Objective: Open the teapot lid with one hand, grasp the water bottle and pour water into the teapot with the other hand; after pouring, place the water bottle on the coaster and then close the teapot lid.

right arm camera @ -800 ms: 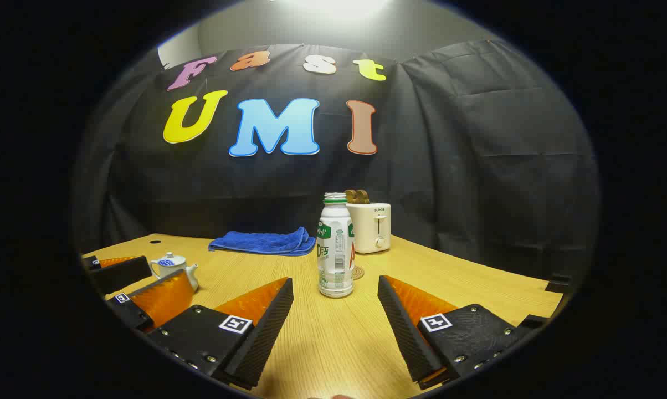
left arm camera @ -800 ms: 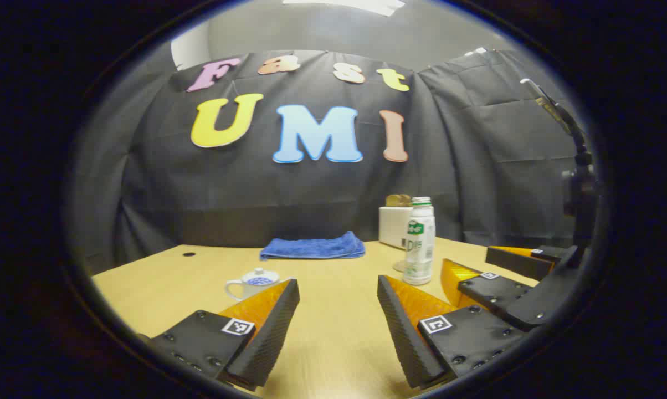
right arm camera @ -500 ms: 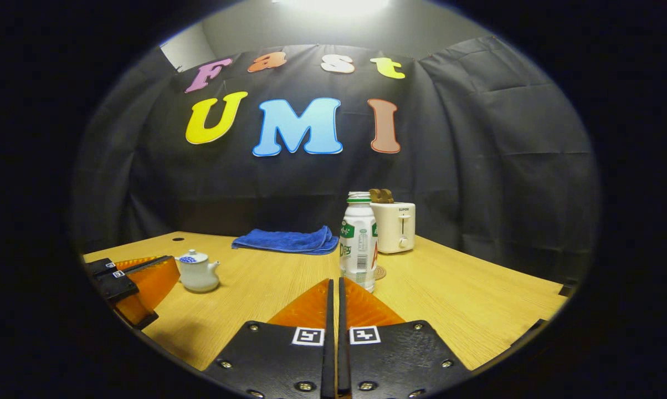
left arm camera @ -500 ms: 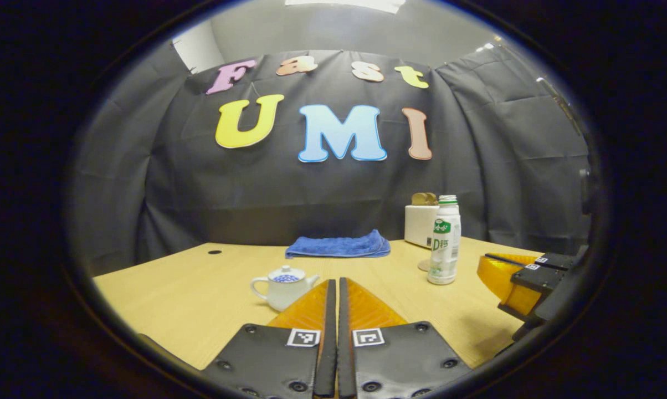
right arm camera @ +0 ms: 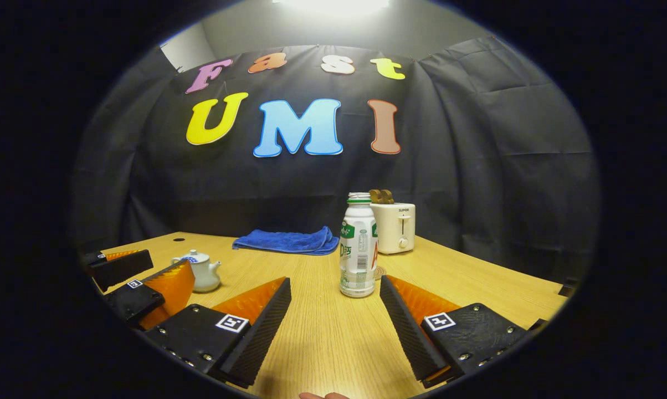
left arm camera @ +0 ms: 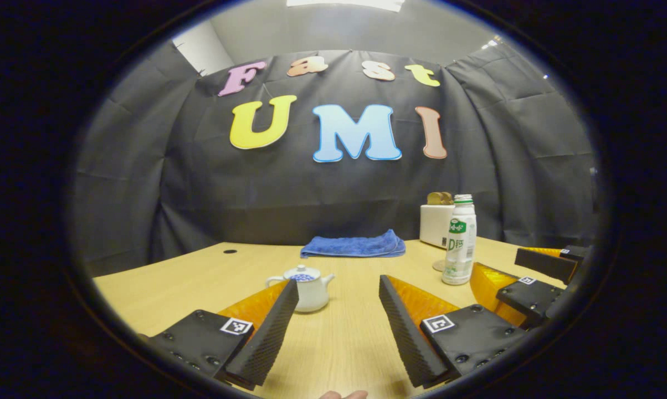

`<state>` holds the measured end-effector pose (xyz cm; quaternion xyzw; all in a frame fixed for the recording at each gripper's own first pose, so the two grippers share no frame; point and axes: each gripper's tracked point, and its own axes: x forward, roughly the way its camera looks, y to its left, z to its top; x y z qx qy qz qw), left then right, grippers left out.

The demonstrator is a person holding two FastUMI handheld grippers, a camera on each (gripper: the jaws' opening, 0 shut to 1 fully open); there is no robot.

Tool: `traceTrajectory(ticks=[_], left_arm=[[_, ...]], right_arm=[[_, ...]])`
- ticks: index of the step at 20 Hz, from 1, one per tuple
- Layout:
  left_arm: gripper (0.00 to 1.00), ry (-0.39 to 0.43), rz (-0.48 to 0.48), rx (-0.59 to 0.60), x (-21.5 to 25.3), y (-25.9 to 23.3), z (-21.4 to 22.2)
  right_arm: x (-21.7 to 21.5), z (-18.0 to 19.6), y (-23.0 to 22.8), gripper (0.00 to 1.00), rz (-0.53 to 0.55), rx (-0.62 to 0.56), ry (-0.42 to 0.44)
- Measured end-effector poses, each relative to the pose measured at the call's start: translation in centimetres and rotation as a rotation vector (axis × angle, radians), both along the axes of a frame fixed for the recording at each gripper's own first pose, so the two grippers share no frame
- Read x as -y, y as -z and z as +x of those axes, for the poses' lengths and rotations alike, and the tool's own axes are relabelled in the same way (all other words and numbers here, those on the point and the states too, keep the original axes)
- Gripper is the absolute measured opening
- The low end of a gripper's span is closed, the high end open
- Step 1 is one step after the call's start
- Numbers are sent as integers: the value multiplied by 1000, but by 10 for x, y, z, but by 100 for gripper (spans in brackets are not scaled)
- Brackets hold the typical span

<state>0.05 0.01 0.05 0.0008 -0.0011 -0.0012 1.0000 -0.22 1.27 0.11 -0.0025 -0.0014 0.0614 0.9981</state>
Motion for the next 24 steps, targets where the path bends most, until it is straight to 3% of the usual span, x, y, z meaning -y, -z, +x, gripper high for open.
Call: traceTrajectory(ticks=[2, 3, 7, 10, 24], left_arm=[[100, 14, -38, 12, 5, -5, 0], [100, 16, 3, -9, 0, 0, -2], [100, 15, 11, 2, -5, -2, 4], [100, -24, 4, -13, -27, 2, 23], [100, -6, -20, -127, -63, 19, 142]], right_arm=[[-3, -1, -2, 96, 2, 5, -9], [-5, -2, -2, 99, 0, 4, -22], [-7, -1, -1, 99, 0, 5, -51], [-5, 4, -1, 99, 0, 3, -48], [11, 17, -14, 99, 34, 15, -65]])
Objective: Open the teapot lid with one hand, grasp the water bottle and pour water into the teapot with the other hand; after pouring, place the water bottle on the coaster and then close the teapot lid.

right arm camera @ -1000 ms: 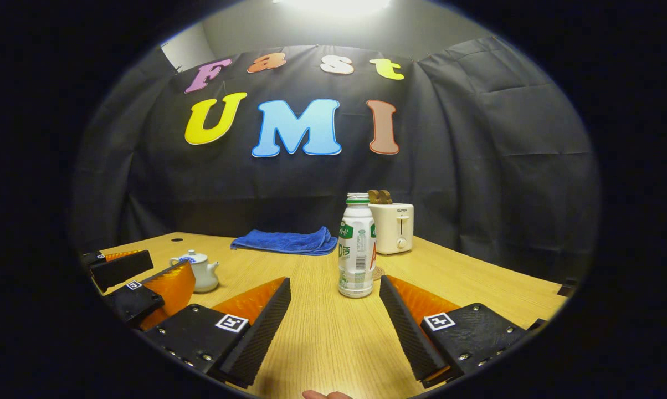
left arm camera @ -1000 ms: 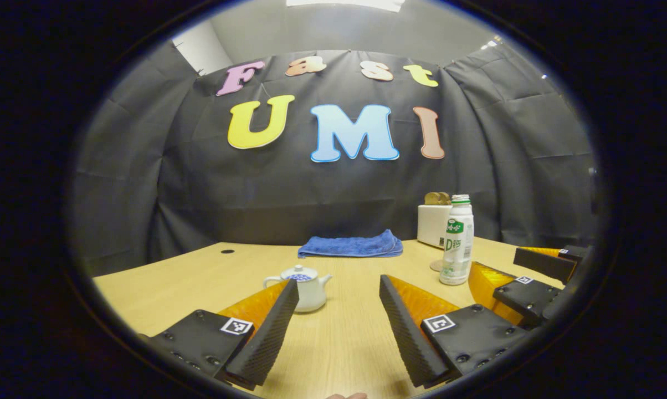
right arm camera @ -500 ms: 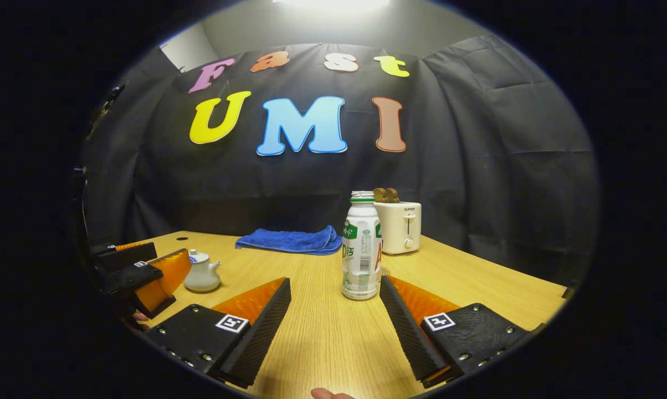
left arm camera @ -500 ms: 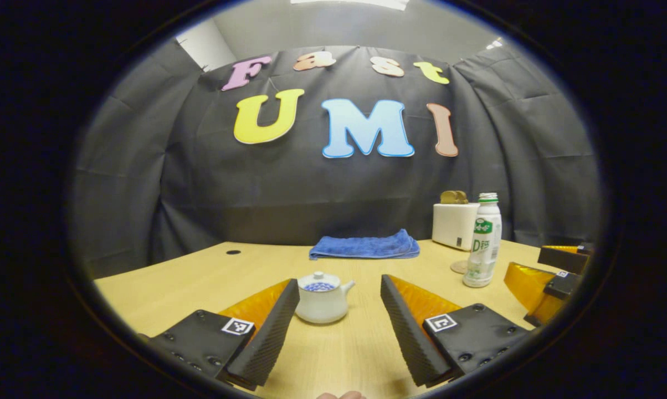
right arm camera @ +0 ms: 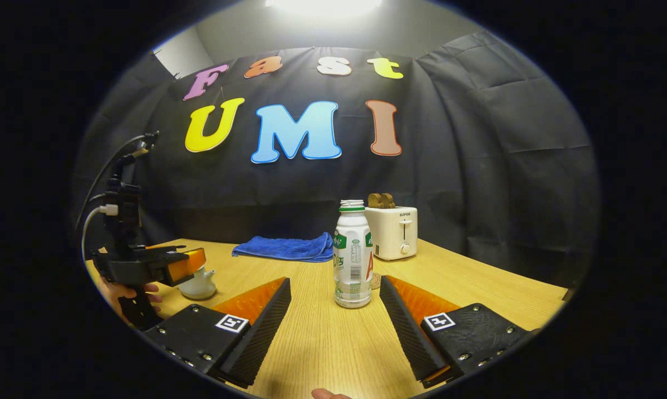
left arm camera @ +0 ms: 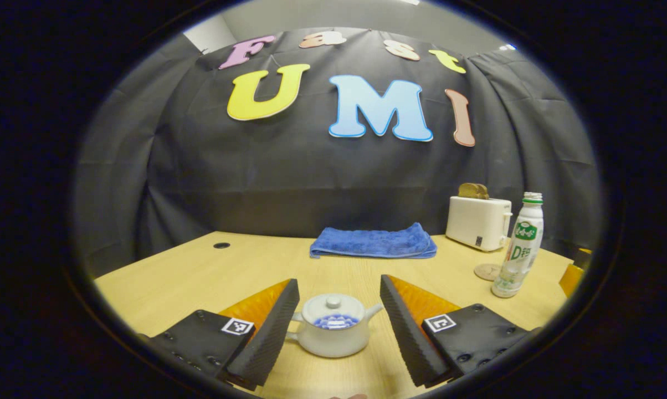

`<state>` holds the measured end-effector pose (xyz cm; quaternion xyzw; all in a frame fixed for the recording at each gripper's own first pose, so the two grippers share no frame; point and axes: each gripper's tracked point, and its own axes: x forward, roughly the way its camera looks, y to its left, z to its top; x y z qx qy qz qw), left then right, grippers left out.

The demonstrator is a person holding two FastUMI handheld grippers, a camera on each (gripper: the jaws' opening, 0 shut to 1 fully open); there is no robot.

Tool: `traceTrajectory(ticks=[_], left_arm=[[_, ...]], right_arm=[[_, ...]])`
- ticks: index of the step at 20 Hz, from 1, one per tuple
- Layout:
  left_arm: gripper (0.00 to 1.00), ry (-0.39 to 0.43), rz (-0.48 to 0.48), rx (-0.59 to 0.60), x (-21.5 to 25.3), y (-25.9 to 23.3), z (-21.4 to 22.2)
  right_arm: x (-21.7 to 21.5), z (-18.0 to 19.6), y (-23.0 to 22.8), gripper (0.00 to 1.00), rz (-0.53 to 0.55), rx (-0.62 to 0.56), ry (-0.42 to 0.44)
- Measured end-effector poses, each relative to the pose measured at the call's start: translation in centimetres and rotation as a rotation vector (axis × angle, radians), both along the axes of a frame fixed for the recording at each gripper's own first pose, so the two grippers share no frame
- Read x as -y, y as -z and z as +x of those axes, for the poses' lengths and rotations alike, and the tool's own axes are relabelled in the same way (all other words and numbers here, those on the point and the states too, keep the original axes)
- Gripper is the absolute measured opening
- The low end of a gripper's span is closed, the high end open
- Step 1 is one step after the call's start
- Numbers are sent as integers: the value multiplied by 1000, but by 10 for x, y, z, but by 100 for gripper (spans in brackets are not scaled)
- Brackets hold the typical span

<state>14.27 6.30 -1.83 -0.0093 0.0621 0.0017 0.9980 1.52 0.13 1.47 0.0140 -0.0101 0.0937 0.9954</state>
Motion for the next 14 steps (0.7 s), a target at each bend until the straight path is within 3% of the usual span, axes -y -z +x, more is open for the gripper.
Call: traceTrajectory(ticks=[6, 10, 11, 13, 14], left_arm=[[94, 12, 1, -3, 0, 5, 12], [77, -1, 19, 5, -3, 2, 11], [70, -3, 26, 5, -3, 3, 12], [39, 10, 29, 4, 0, 2, 14], [37, 14, 24, -1, 0, 5, 19]], right_arm=[[13, -1, -8, 99, 12, 19, 14], [15, -2, -8, 99, 22, 18, 13], [15, -3, -8, 99, 25, 18, 11], [17, -4, -9, 99, 29, 19, 11], [17, -4, -9, 99, 30, 17, 11]])
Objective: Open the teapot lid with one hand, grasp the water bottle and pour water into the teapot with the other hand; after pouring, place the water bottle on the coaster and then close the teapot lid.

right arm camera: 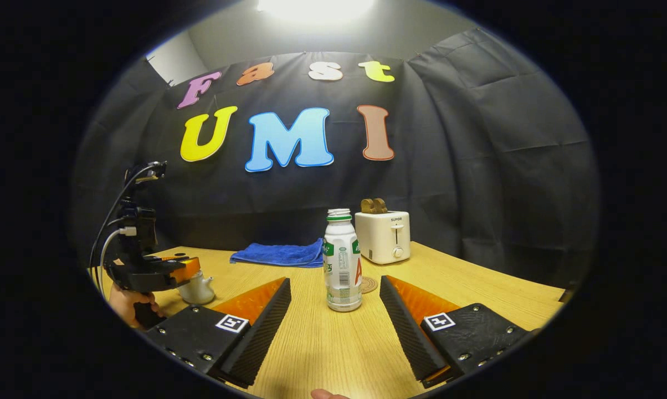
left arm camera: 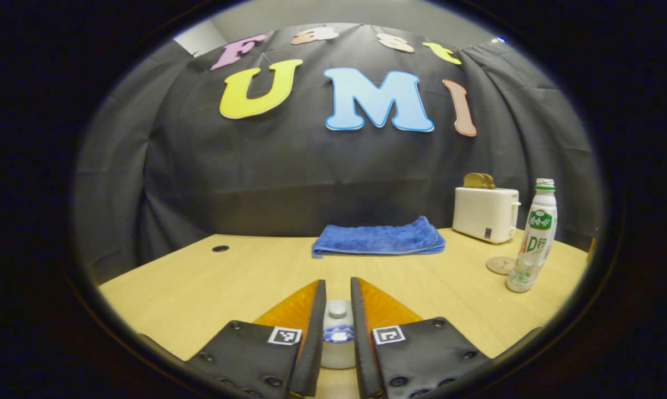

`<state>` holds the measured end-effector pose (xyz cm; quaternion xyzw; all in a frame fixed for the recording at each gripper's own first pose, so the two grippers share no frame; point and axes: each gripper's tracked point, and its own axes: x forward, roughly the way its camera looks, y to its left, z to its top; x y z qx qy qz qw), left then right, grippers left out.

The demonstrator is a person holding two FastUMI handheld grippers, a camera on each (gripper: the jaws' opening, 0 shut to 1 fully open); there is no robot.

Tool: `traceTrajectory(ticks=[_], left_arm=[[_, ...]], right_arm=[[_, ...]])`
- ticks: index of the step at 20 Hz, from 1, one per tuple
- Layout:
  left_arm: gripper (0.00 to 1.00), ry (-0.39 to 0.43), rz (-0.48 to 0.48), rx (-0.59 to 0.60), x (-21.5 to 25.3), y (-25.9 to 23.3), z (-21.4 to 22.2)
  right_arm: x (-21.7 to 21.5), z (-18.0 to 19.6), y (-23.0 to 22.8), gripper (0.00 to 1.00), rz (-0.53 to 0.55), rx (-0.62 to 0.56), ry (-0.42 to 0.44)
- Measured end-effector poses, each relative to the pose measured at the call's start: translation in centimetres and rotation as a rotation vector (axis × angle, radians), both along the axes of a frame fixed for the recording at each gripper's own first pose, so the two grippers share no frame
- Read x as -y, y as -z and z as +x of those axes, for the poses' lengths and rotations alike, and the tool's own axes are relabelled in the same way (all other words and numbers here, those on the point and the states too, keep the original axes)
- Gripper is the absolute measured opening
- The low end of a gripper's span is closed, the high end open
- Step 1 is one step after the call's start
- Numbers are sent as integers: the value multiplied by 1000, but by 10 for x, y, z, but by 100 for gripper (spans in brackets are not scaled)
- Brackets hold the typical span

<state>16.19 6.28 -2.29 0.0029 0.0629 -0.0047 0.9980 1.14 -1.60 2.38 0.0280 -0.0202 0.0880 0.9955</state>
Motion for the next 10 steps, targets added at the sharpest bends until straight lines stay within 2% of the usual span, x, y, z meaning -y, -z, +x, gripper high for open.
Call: traceTrajectory(ticks=[2, 5, 6, 8, 10], left_arm=[[25, 21, 1, -14, 4, 2, -4], [17, 25, -7, -11, 0, 0, -1], [21, 29, -5, -10, 0, 2, 1], [21, 29, 12, 1, -2, 2, 3], [9, 32, -3, 8, -1, -1, 3]], right_arm=[[0, 1, 1, 99, 2, -7, -3], [1, 2, 4, 99, 8, -13, -10], [1, 1, 4, 99, 14, -14, -13], [0, 1, 4, 99, 18, -16, -21], [3, 4, 0, 99, -5, -2, -11]])
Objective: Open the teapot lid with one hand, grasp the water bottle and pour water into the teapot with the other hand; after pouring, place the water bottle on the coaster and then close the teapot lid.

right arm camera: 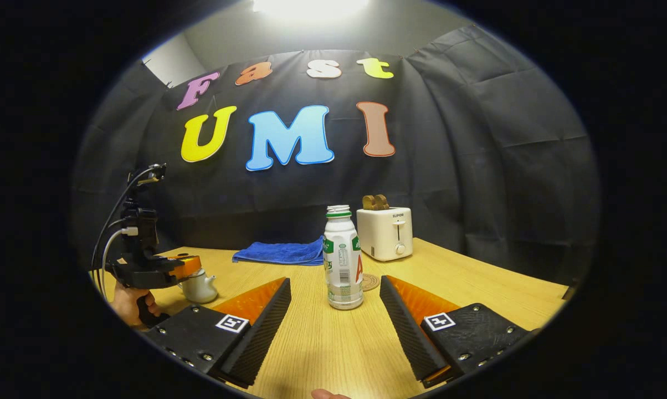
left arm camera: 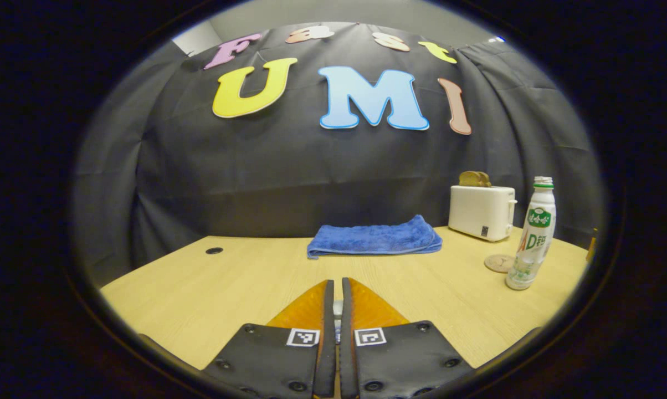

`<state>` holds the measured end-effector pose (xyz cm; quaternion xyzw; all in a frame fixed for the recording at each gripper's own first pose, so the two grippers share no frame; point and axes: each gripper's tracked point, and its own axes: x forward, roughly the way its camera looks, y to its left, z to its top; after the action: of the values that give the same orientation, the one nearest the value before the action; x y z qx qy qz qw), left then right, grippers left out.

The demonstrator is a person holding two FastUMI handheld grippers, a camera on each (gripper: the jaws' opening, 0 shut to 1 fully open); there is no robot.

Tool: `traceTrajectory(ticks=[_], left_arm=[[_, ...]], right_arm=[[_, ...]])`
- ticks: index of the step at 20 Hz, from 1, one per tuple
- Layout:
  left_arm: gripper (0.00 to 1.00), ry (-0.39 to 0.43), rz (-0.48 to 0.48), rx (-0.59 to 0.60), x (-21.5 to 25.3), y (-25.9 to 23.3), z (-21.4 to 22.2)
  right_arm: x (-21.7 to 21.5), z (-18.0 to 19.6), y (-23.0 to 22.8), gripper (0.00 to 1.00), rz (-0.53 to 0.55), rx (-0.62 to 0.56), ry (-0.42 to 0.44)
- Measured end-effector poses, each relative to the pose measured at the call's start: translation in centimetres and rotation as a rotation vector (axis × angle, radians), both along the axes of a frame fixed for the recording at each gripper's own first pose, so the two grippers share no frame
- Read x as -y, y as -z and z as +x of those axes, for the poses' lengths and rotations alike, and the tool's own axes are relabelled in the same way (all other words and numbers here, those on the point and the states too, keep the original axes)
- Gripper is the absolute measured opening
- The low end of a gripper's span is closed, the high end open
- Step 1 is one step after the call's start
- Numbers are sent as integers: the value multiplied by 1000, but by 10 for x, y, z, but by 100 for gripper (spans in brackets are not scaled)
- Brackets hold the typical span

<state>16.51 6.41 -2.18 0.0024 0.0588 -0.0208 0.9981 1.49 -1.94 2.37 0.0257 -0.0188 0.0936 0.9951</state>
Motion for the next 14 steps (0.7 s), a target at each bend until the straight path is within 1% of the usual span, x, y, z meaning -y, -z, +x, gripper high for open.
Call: traceTrajectory(ticks=[1, 3, 4, 5, 11, 14], left_arm=[[13, 2, -4, 0, 1, -1, -1], [13, 9, -6, 6, 1, -3, -3], [9, 12, -12, 14, 0, -6, -4], [13, 14, -17, 23, -1, -11, -5], [13, 51, -67, 77, 1, -32, -14], [14, 48, -109, 114, -5, -43, -24]], right_arm=[[3, 1, -1, 99, -15, 9, 8], [4, 4, -6, 99, -43, 28, 8], [6, 5, -8, 99, -51, 35, 8], [6, 8, -10, 99, -55, 38, 6], [-4, 20, -18, 99, -102, 47, -18], [-5, 29, -17, 99, -142, 55, -44]])
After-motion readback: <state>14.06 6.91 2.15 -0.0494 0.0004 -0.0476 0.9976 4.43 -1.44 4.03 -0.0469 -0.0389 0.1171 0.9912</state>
